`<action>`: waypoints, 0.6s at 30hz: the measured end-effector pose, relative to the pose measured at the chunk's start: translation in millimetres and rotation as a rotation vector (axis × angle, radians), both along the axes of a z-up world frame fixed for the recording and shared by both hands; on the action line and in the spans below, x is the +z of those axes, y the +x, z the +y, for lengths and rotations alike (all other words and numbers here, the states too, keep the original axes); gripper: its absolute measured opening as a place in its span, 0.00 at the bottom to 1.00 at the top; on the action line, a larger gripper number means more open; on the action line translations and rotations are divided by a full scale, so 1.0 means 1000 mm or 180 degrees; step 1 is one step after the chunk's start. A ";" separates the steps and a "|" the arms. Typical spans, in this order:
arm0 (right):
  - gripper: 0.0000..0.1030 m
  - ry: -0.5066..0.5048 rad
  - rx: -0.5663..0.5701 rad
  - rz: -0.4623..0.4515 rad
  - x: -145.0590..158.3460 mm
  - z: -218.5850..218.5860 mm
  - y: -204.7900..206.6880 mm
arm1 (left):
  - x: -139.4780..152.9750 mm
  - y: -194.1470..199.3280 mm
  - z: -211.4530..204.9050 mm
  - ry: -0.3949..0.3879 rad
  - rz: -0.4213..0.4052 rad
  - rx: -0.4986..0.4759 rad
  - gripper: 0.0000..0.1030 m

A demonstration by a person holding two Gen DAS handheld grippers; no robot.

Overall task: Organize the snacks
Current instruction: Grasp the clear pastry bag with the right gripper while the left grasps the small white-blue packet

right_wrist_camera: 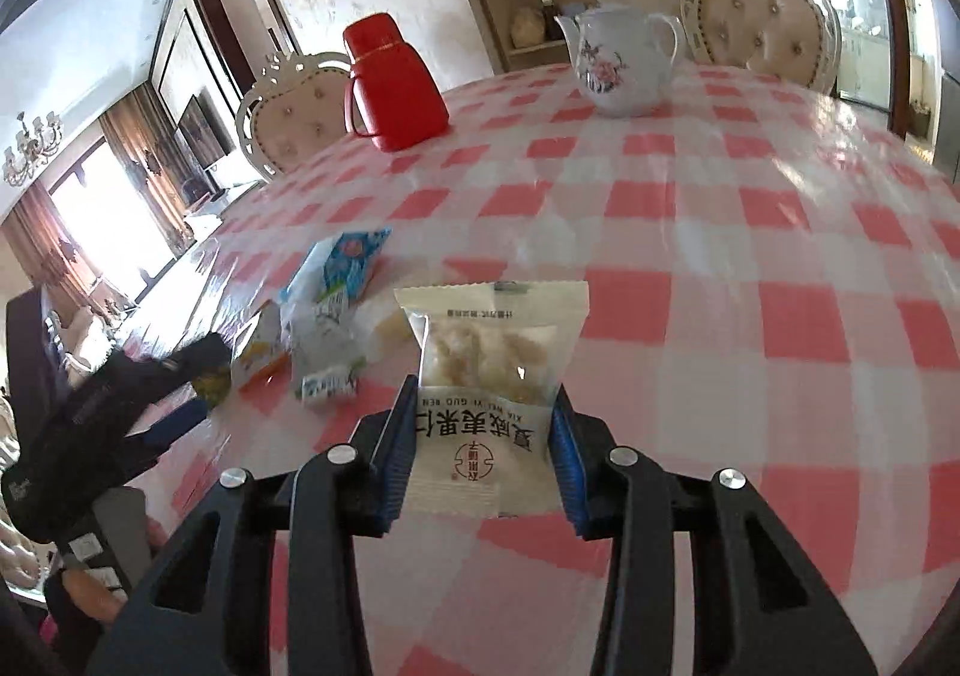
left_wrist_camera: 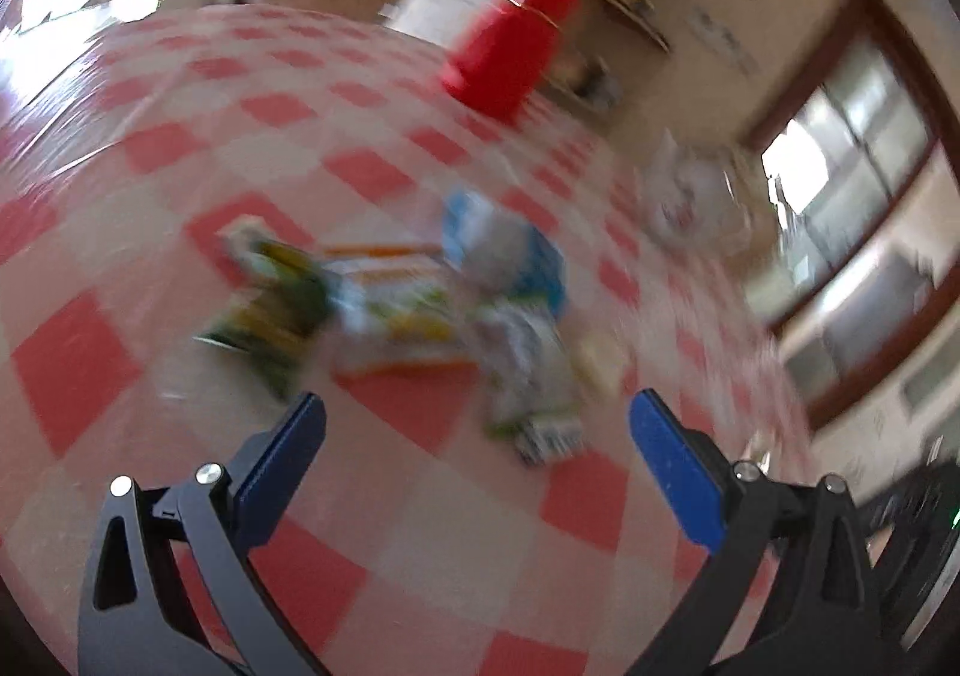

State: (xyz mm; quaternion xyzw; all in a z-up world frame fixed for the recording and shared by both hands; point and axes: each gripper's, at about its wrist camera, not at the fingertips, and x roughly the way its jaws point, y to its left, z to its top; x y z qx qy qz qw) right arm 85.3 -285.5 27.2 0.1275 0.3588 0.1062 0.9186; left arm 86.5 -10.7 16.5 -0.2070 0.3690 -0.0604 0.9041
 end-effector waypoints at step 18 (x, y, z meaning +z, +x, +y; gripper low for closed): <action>0.41 0.0511 -0.0066 -0.0137 0.029 -0.040 -0.017 | -0.018 0.037 -0.092 0.1304 0.0400 -0.0216 0.35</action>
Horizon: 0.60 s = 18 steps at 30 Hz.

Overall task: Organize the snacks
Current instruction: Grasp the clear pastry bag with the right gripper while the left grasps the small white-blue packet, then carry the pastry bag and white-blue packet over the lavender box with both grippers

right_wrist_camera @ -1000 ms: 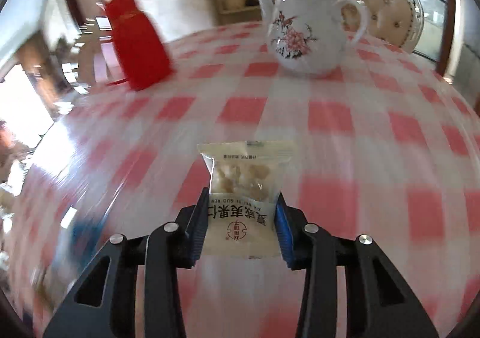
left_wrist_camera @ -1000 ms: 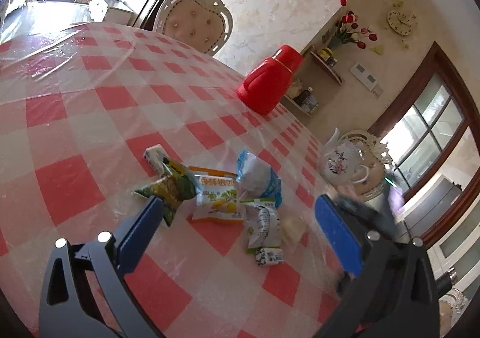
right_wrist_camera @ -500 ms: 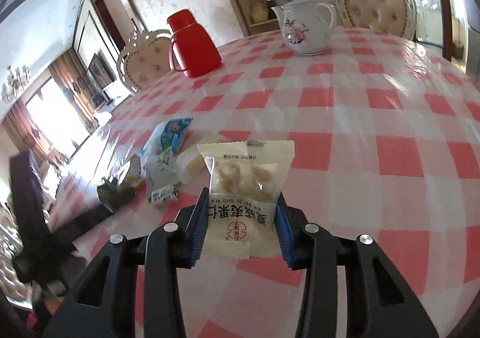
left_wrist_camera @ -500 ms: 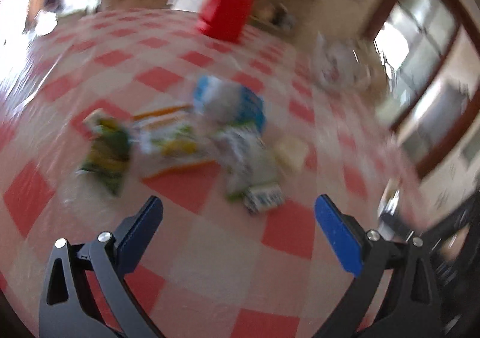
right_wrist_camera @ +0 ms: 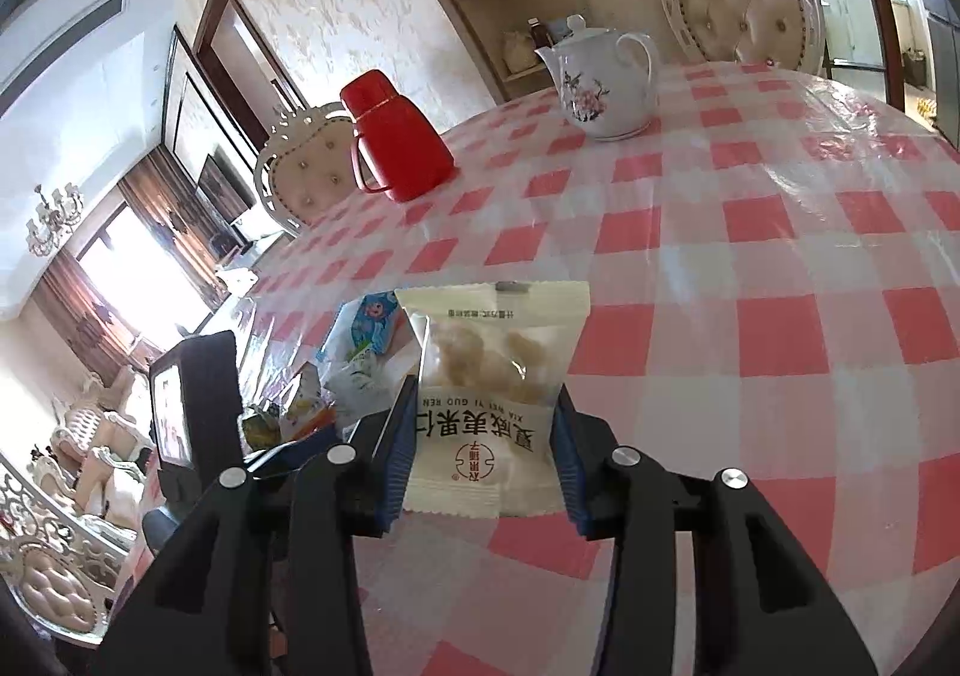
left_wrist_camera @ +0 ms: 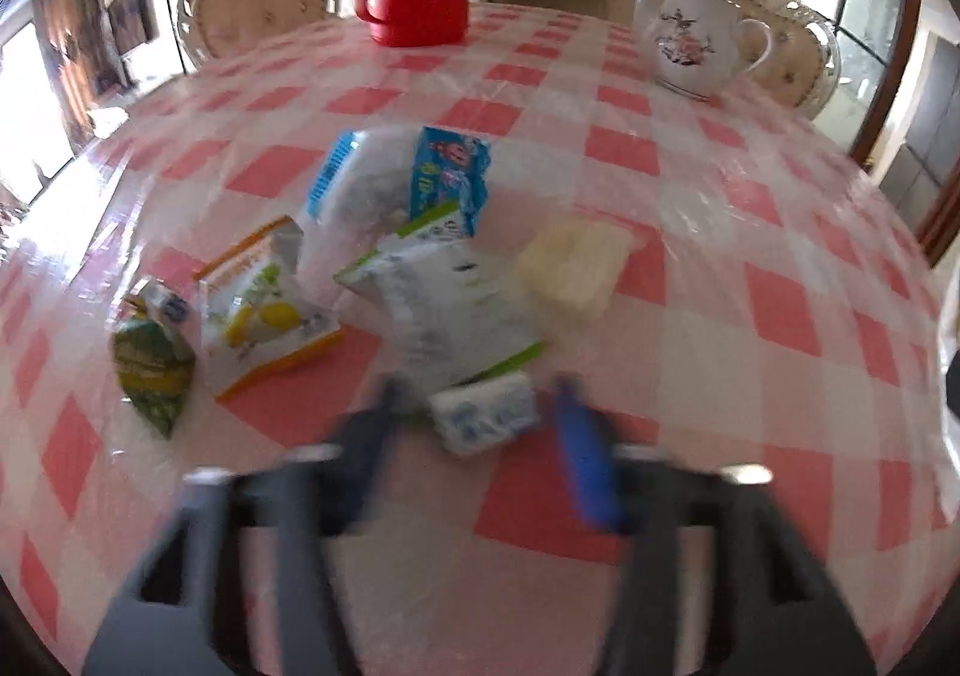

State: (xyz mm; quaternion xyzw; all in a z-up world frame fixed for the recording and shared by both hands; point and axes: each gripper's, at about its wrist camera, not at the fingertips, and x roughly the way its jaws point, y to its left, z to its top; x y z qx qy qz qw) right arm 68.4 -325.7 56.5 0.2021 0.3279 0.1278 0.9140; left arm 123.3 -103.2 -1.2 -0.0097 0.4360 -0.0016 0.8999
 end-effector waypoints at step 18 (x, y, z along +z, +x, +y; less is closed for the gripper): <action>0.41 -0.0198 0.0102 0.0149 -0.020 0.016 0.006 | 0.023 -0.091 0.073 -0.0568 -0.0466 0.0176 0.35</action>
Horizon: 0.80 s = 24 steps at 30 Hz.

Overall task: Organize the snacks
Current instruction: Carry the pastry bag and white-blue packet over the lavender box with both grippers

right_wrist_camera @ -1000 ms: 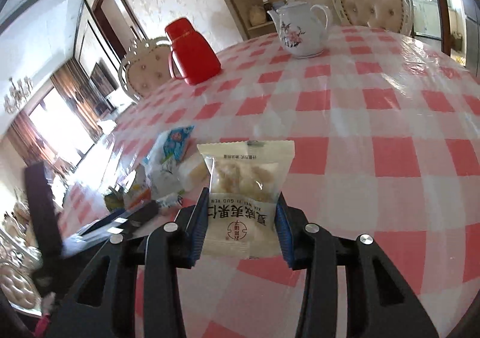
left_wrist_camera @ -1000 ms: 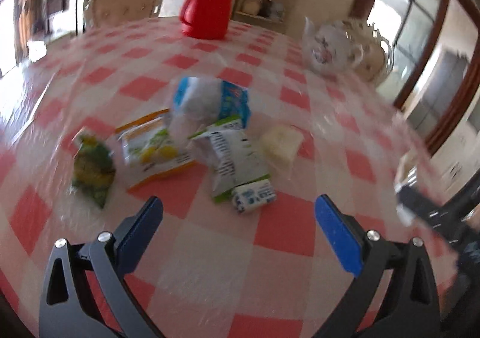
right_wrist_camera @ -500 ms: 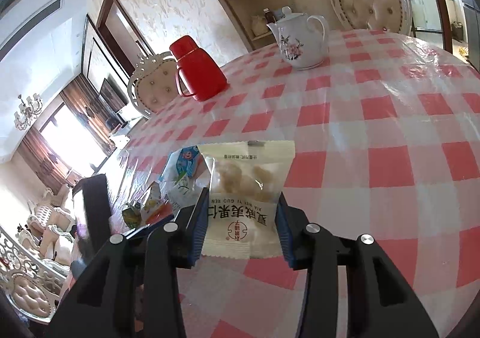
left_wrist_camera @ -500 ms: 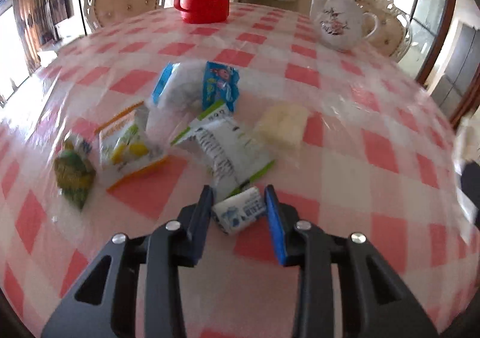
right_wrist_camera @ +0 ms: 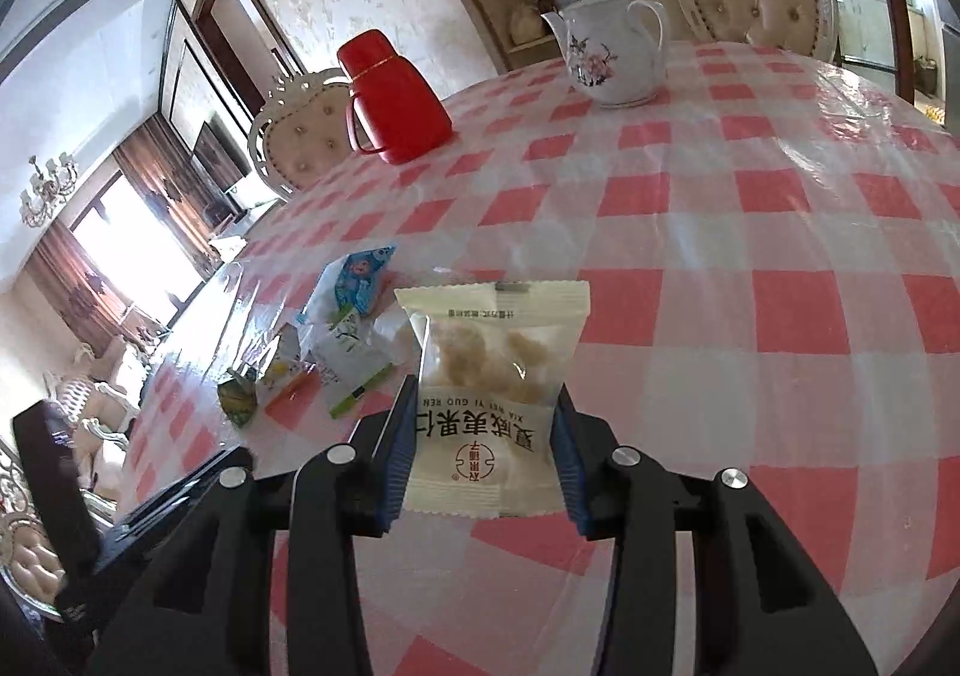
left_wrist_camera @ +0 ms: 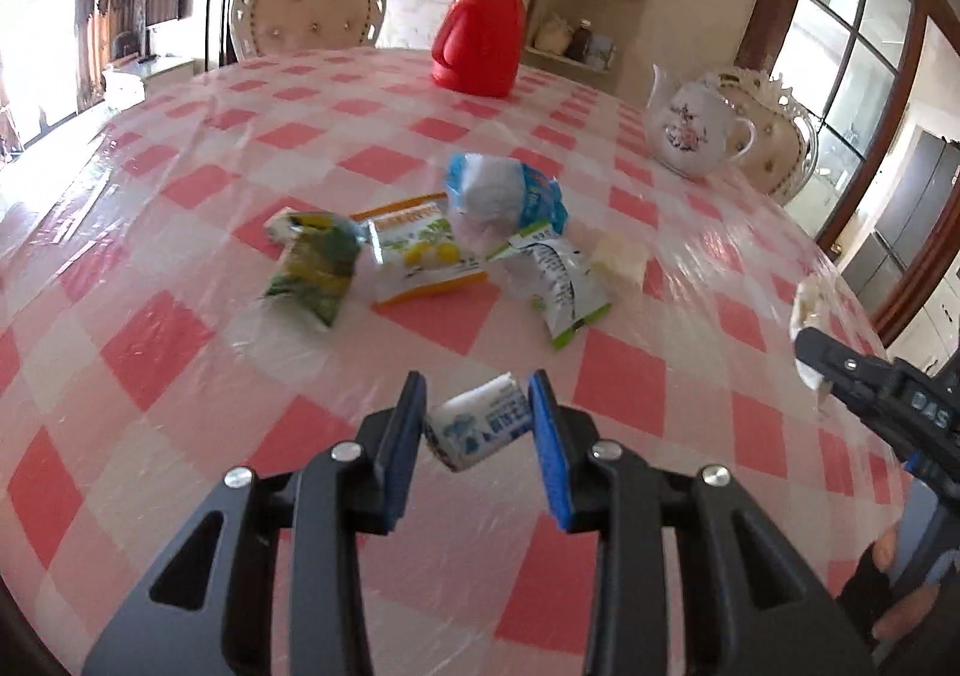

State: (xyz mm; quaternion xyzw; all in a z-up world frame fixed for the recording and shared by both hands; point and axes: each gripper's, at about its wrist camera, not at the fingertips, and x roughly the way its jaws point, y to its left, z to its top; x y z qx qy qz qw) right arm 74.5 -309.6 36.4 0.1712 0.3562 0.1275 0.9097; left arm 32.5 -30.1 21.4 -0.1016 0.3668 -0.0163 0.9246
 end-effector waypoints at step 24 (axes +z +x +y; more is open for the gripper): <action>0.41 -0.0402 0.0548 -0.0150 -0.005 0.104 -0.071 | 0.003 -0.075 0.069 -0.0137 -0.0108 0.0076 0.35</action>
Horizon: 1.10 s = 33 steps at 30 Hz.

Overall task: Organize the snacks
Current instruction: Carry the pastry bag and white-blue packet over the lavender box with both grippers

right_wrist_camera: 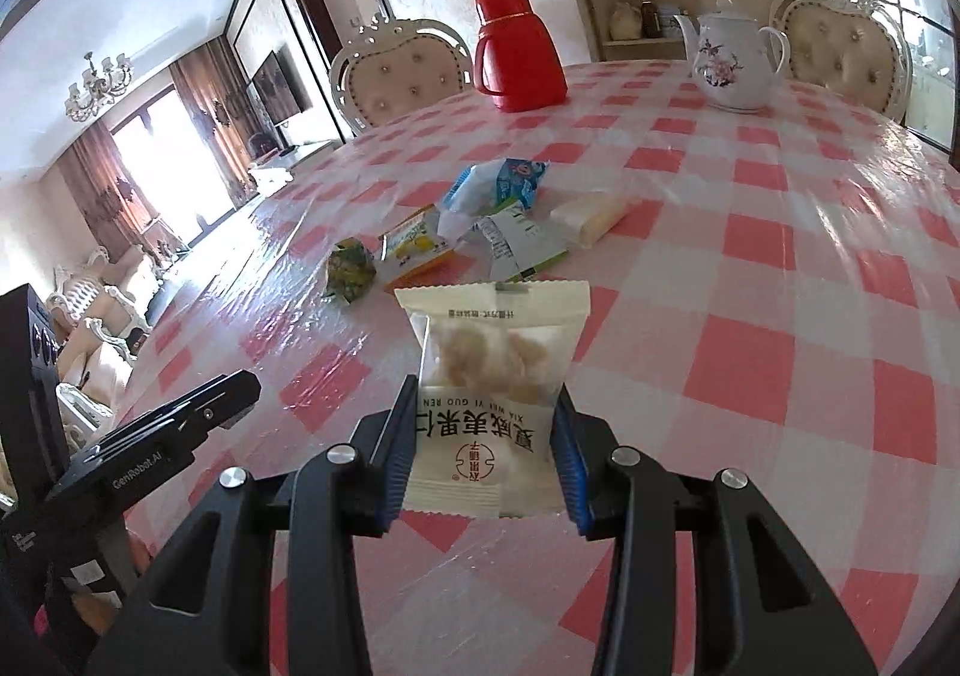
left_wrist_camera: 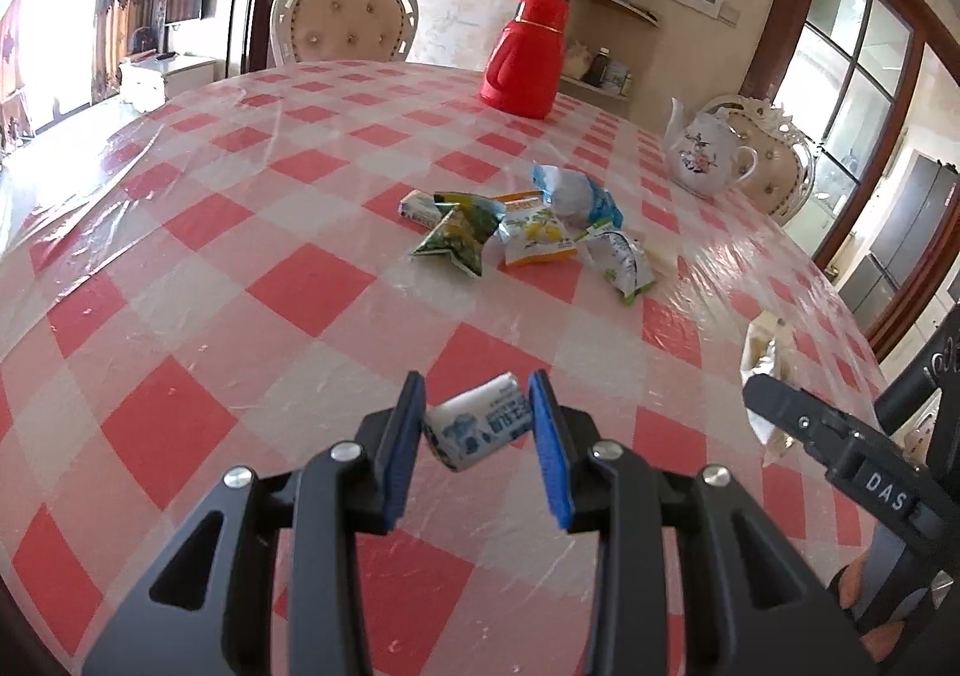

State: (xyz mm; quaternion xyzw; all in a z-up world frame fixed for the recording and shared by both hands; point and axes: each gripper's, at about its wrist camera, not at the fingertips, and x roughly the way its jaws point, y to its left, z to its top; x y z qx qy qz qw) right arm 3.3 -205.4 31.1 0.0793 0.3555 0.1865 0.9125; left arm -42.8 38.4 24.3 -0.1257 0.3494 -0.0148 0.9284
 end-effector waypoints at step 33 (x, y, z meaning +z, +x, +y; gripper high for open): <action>0.41 0.0130 0.0899 0.0126 0.000 0.123 -0.067 | 0.013 -0.084 0.062 0.0236 -0.0020 0.0118 0.35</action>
